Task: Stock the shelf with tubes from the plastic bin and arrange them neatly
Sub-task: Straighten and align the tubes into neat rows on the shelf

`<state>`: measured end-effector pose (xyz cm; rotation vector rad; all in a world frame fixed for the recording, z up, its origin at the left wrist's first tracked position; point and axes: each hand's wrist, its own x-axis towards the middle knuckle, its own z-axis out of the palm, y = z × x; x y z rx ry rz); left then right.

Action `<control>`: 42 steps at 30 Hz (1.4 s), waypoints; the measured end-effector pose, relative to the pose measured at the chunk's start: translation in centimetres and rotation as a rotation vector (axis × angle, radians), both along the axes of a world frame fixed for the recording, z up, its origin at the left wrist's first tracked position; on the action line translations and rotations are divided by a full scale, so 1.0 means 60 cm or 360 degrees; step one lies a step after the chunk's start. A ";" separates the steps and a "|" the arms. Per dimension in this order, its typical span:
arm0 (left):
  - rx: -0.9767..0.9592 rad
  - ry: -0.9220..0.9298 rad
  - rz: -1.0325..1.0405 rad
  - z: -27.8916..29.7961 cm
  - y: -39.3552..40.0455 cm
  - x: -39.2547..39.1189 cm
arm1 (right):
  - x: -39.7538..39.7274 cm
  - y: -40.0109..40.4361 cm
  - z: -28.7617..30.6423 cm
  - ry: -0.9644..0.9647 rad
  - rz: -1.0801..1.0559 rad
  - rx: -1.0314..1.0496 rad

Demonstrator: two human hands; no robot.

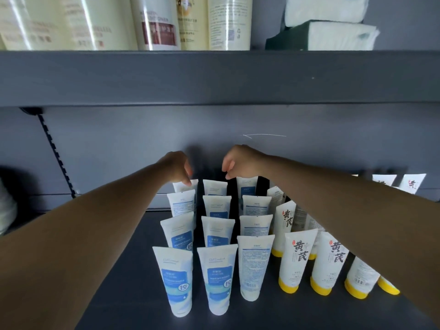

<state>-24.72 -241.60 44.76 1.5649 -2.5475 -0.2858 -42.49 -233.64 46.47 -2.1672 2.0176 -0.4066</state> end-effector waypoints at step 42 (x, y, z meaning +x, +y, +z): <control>-0.0117 -0.0112 -0.0063 -0.027 -0.066 0.029 | 0.044 -0.069 -0.027 0.0196 -0.0056 0.0116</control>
